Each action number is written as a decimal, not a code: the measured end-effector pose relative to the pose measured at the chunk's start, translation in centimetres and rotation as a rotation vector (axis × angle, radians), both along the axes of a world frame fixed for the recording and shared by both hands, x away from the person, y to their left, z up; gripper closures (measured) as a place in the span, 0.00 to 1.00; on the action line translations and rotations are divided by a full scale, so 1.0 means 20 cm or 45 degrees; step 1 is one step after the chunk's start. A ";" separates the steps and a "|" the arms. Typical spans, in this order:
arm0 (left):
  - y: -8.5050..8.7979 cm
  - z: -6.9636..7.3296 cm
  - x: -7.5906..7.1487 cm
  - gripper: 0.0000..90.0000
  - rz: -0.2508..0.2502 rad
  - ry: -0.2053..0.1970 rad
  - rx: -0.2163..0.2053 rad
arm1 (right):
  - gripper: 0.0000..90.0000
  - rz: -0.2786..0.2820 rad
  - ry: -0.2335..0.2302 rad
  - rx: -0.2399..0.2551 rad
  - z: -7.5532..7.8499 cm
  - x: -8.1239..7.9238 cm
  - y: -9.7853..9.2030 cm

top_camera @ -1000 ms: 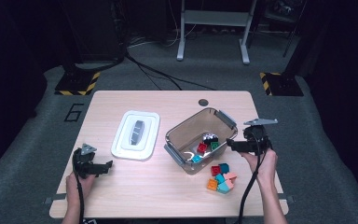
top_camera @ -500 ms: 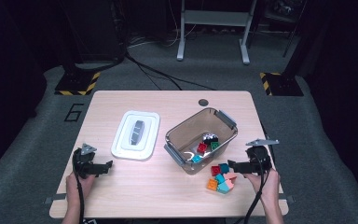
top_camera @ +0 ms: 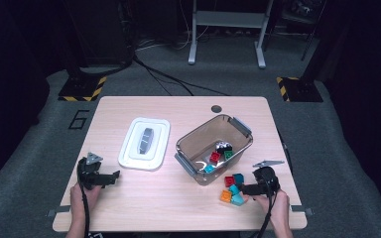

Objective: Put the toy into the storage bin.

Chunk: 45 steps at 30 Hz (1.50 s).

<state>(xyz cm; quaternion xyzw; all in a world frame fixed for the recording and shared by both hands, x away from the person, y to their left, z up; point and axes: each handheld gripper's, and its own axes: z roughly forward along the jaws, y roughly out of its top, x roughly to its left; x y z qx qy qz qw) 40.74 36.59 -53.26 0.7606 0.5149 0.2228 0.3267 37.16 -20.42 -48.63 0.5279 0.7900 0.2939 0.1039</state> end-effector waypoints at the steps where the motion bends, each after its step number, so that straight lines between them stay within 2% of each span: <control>1: 0.00 0.00 0.00 0.00 0.000 0.000 0.000 | 0.17 0.001 0.000 0.001 -0.01 0.00 0.00; 6: 0.00 0.00 0.00 0.00 0.000 0.000 0.000 | 0.19 -0.010 -0.001 -0.050 -0.02 0.00 -0.01; 13: 0.00 0.00 0.00 0.00 0.000 0.000 0.000 | 0.28 -0.096 0.006 -0.053 -0.01 0.01 -0.08; 20: 0.00 0.00 0.00 0.00 -0.001 0.000 0.001 | 0.39 -0.092 0.021 -0.053 -0.04 0.02 -0.10; 30: 0.00 0.00 0.00 0.00 0.000 0.000 0.000 | 0.47 -0.095 0.036 -0.076 -0.05 0.02 -0.12; 39: 0.00 0.00 0.00 0.00 0.000 0.000 0.000 | 0.45 -0.109 0.051 -0.066 -0.05 0.02 -0.13; 41: 0.00 0.00 0.00 0.00 0.000 -0.001 0.000 | 0.41 -0.111 0.059 -0.069 -0.05 0.02 -0.13; 44: 0.00 0.00 0.00 0.00 0.000 0.000 0.000 | 0.29 -0.104 0.070 -0.092 -0.05 0.01 -0.13; 45: 0.00 0.00 0.00 0.00 0.000 0.000 0.000 | 0.28 -0.070 0.046 -0.115 -0.05 0.01 -0.14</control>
